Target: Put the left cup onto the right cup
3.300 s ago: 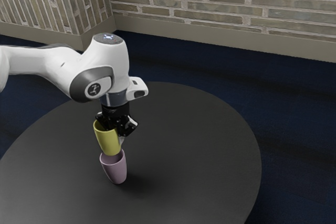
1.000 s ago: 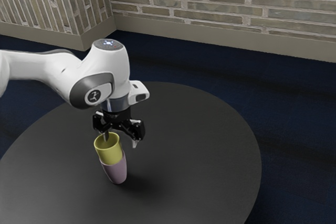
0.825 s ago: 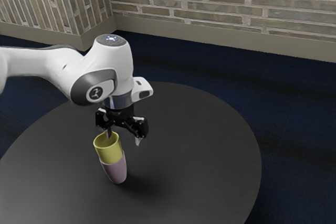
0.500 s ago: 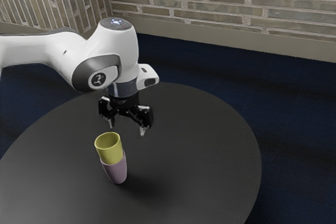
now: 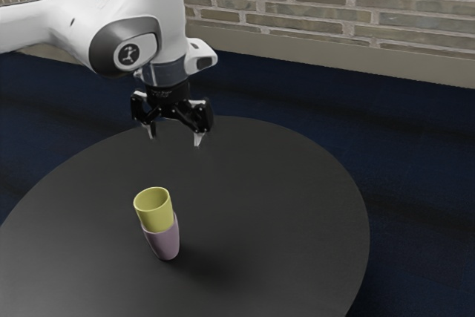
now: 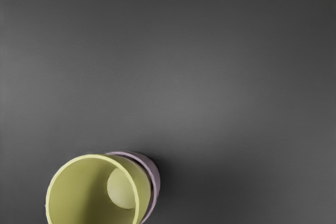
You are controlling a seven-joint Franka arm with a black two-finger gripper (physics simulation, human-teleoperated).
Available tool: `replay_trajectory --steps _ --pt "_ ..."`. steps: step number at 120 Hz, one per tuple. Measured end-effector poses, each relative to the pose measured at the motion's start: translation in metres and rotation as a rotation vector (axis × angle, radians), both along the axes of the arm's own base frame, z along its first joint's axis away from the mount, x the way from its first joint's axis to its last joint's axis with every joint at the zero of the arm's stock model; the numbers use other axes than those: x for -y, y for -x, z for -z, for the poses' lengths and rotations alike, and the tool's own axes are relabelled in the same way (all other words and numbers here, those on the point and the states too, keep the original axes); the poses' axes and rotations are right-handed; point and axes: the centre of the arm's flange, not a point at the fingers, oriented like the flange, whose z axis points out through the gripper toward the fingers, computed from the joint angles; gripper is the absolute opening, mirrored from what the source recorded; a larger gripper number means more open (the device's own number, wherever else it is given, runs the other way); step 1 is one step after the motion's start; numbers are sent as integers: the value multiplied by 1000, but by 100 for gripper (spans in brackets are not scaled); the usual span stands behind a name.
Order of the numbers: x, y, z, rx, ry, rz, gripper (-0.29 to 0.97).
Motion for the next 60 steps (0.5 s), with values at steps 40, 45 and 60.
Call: replay_trajectory --steps 40,45,60 --pt "-86 -37 -51 12 25 -78 68" --pt "-98 -43 -57 11 28 -86 68" --pt "-135 -56 -81 18 31 -99 68"
